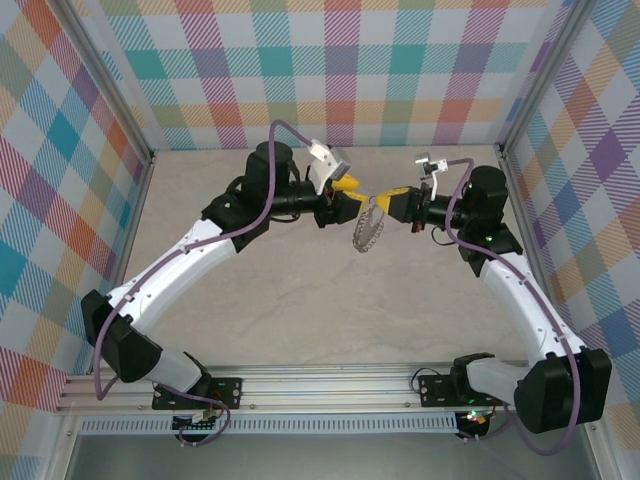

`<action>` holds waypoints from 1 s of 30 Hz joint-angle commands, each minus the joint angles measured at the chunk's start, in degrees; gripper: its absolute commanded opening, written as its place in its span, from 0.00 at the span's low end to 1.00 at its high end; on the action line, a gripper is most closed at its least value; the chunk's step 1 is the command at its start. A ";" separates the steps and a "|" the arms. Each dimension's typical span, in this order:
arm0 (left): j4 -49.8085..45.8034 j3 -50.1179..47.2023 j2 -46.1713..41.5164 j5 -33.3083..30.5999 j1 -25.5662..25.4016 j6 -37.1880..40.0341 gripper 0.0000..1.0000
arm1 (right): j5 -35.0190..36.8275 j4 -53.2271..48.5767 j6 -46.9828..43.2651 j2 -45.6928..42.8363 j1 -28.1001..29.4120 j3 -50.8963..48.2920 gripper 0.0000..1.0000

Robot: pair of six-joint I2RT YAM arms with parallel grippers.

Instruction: Put the keys on the keyring

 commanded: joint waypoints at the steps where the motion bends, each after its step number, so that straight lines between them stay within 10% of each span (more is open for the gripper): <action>1: 1.59 -2.09 -2.40 -4.31 0.03 -1.38 0.51 | -2.62 3.33 -0.63 -0.70 -0.70 -0.57 0.00; 13: -3.45 3.25 0.69 -0.14 1.23 2.27 0.58 | -7.99 -0.87 -3.75 -0.07 -1.12 1.24 0.00; 30: -35.55 25.92 13.92 19.03 3.31 18.10 0.50 | -15.89 -3.84 -7.78 1.80 -1.12 2.50 0.00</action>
